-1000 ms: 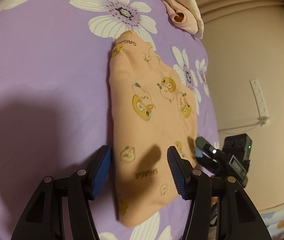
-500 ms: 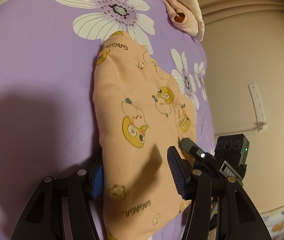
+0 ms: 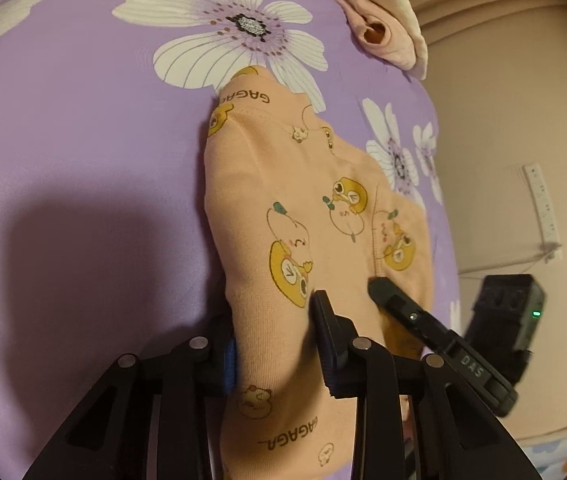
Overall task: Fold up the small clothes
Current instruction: 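Grasp the folded shirt's end with the left gripper while the right gripper grasps beside it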
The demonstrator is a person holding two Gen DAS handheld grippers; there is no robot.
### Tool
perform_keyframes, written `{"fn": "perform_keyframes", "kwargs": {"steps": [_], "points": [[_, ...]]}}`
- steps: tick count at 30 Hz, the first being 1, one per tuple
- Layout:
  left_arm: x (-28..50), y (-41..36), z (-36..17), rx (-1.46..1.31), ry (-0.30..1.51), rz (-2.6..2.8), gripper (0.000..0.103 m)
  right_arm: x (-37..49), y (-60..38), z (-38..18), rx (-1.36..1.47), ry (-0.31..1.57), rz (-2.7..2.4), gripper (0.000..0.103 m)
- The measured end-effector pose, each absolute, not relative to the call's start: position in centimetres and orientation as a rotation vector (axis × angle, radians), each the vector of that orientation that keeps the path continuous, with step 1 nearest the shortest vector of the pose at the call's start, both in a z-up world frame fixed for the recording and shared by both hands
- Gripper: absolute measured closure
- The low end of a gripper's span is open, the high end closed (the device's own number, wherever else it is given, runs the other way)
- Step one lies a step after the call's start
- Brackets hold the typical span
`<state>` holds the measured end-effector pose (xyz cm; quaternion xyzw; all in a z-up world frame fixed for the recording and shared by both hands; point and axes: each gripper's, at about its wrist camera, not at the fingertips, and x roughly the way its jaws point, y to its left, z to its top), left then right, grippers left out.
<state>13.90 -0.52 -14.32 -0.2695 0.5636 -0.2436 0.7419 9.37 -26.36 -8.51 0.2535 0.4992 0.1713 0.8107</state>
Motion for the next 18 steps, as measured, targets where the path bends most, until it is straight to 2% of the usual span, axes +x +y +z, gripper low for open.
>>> {"fn": "perform_keyframes", "kwargs": {"steps": [9,18], "points": [[13.1,-1.8,-12.6,-0.438,1.204,-0.488,0.077,9.3,-24.0,-6.0,0.376,0.992,0.354,0.087],[10.8,-1.7,-10.0,-0.345,1.139,-0.476,0.078,7.3,-22.4,-3.4,0.322,0.913,0.384,0.087]]}}
